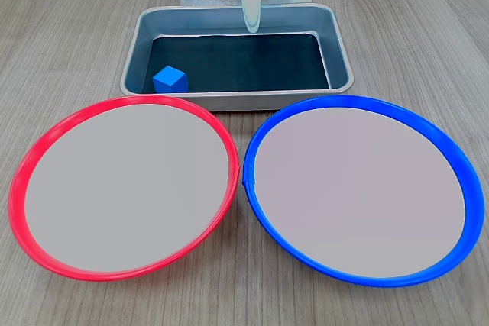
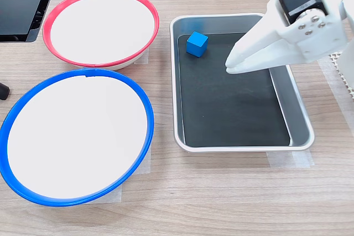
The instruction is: Move a blue block from tray to blue dish
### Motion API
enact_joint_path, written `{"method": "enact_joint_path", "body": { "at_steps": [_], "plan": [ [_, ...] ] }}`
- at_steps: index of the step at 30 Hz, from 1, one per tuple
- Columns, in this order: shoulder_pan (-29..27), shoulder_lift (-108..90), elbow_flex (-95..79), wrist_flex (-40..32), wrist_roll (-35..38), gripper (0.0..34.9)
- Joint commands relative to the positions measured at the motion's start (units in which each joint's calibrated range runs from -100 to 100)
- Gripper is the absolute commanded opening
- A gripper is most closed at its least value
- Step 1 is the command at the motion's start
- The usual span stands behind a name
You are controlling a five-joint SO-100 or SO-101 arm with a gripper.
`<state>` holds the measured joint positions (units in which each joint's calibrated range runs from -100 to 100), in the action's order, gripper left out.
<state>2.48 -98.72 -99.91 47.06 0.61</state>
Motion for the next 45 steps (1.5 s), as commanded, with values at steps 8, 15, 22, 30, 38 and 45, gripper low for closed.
{"method": "enact_joint_path", "body": {
  "at_steps": [8,15,22,30,38,45],
  "plan": [
    [-5.07,23.88,24.49,9.44,-8.60,0.1],
    [-15.32,48.44,41.60,13.15,-10.31,0.3],
    [-20.69,65.08,45.33,6.88,-9.08,11.9],
    [-22.20,75.74,48.61,3.49,-4.05,24.1],
    [-22.48,84.52,53.44,0.11,-3.86,25.0],
    [-21.44,91.77,56.71,-1.54,-3.13,20.8]
  ]
}}
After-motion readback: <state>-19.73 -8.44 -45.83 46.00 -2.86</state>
